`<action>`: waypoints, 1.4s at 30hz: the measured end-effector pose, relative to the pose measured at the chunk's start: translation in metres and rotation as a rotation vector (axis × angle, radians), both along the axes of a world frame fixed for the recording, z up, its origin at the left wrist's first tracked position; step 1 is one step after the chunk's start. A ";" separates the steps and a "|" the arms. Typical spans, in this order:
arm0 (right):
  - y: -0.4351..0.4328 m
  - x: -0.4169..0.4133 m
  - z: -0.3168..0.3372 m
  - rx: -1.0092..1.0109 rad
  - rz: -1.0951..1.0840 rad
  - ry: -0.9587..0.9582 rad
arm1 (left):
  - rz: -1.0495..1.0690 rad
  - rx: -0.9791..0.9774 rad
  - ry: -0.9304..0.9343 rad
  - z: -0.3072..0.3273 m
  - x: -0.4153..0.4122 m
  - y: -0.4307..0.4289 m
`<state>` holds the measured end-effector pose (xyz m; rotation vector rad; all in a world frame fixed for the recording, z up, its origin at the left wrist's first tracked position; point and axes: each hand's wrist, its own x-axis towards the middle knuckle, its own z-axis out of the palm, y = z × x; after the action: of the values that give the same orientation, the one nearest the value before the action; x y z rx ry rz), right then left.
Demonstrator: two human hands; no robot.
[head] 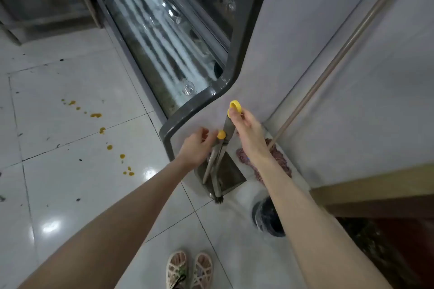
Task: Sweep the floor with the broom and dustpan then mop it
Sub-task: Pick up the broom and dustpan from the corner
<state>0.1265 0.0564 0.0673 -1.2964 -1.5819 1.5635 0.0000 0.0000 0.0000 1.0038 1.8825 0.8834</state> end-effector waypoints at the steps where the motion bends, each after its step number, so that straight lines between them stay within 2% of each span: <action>1: 0.001 -0.002 -0.001 0.006 -0.009 -0.001 | -0.019 -0.020 0.022 0.000 0.001 0.000; 7: 0.009 -0.005 -0.018 0.014 0.015 0.064 | -0.140 -0.143 0.314 -0.021 0.002 0.010; 14: 0.015 -0.004 -0.021 -0.004 0.002 0.054 | -0.178 -0.172 0.446 -0.025 0.002 0.019; 21: 0.016 -0.005 -0.023 0.002 -0.031 0.037 | -0.216 -0.159 0.493 -0.025 0.004 0.021; 42: 0.011 -0.011 -0.026 -0.033 -0.075 0.082 | -0.234 -0.151 0.441 -0.030 0.005 0.016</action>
<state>0.1156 0.0671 0.0409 -1.2778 -1.4469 1.5819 0.0049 0.0164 -0.0301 1.3722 2.0950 0.3963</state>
